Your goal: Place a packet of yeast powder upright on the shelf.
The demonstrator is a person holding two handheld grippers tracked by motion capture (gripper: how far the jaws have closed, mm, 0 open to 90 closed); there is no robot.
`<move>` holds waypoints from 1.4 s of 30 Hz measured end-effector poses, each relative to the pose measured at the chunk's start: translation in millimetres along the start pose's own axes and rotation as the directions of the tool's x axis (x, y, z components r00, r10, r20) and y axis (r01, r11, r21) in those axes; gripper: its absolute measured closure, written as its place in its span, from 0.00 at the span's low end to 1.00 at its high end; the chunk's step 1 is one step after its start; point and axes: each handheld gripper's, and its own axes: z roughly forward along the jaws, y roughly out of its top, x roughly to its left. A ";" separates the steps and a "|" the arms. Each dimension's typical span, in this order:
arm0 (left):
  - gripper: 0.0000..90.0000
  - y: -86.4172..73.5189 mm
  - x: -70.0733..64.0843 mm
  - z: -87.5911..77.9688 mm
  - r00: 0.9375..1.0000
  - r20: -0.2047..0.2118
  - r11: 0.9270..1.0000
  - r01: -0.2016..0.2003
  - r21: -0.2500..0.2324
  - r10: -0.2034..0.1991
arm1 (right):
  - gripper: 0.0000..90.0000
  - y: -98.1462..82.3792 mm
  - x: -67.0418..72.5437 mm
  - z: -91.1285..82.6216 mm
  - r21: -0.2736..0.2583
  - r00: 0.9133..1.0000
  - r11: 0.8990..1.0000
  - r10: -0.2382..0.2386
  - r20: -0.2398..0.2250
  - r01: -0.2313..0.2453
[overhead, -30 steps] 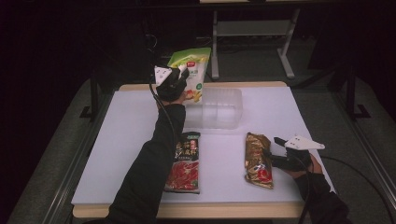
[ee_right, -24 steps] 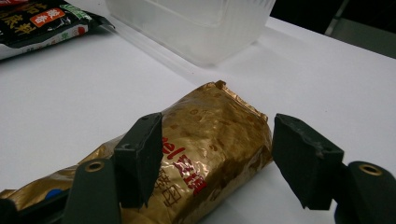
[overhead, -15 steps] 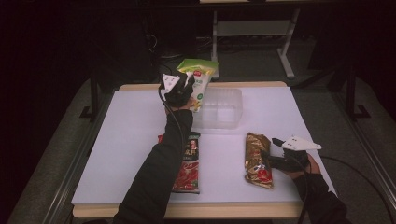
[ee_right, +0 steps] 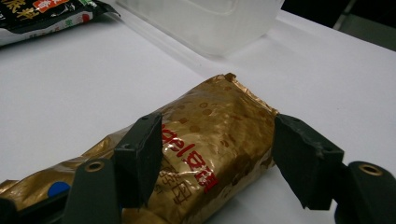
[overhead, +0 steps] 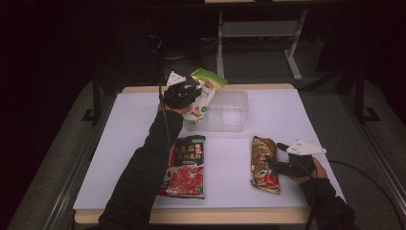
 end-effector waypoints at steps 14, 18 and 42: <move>0.59 -12.6 6.9 -7.5 0.983 0.158 0.970 -0.127 0.209 0.094 | 0.37 -0.5 1.3 0.9 0.023 1.000 1.000 -0.008 -0.025 0.009; 0.71 -20.9 2.6 -7.1 0.971 0.210 0.951 -0.170 0.260 0.116 | 0.37 0.3 1.8 0.7 0.020 1.000 1.000 -0.016 -0.026 0.017; 0.79 -29.2 -22.2 22.9 0.947 0.028 0.924 -0.317 0.214 0.319 | 0.38 3.4 6.9 2.0 0.010 0.999 0.999 -0.031 -0.032 0.032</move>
